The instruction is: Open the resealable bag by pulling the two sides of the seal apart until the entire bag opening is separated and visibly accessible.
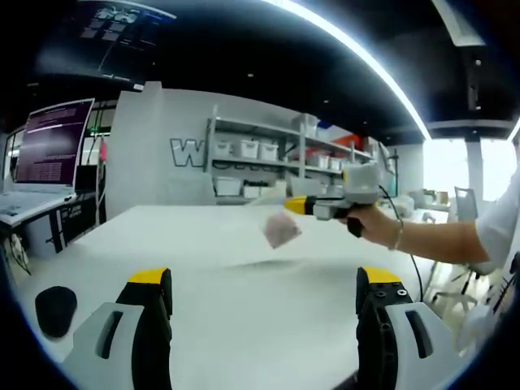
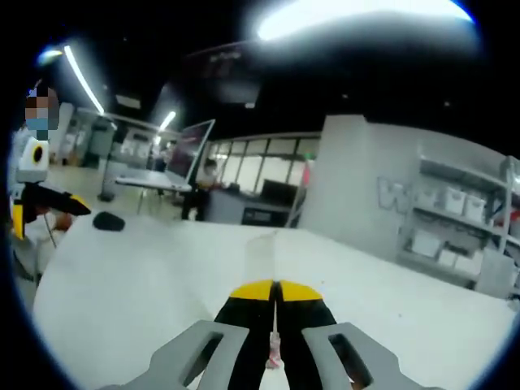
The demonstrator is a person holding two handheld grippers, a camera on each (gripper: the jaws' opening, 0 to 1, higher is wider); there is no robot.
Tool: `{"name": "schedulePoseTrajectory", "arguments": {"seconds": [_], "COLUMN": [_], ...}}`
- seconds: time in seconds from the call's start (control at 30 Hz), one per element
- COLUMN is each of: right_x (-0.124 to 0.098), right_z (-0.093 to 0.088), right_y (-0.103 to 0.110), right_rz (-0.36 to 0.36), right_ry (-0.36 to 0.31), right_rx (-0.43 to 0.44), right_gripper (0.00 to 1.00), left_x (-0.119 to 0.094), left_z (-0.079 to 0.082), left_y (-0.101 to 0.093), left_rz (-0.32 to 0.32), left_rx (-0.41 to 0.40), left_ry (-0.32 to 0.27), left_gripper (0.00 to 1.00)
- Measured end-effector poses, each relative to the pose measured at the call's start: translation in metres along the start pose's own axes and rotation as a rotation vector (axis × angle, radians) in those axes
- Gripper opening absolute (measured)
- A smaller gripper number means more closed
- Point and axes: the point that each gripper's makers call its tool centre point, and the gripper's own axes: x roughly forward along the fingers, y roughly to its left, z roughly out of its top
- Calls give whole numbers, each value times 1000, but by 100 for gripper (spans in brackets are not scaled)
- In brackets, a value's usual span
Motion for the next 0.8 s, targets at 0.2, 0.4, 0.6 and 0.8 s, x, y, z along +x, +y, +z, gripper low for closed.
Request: {"name": "schedulePoseTrajectory", "arguments": {"seconds": [0.2, 0.4, 0.6, 0.8], "right_x": [-4, -8, -13, -18], "right_z": [3, 4, 3, 0], "right_y": [5, 9, 10, 10], "right_rz": [6, 8, 6, 2], "right_ry": [-10, -18, -20, -19], "right_rx": [-3, -2, 2, 9], "right_gripper": [0, 0, 0, 0], "left_x": [-1, -2, -2, -2], "left_z": [-1, -2, -4, -5], "left_y": [-1, -3, -5, -7], "left_rz": [-1, -6, -8, -12], "left_rx": [-2, -3, -6, -7], "left_ry": [1, 4, 7, 8], "left_gripper": [92, 92, 92, 92]}}
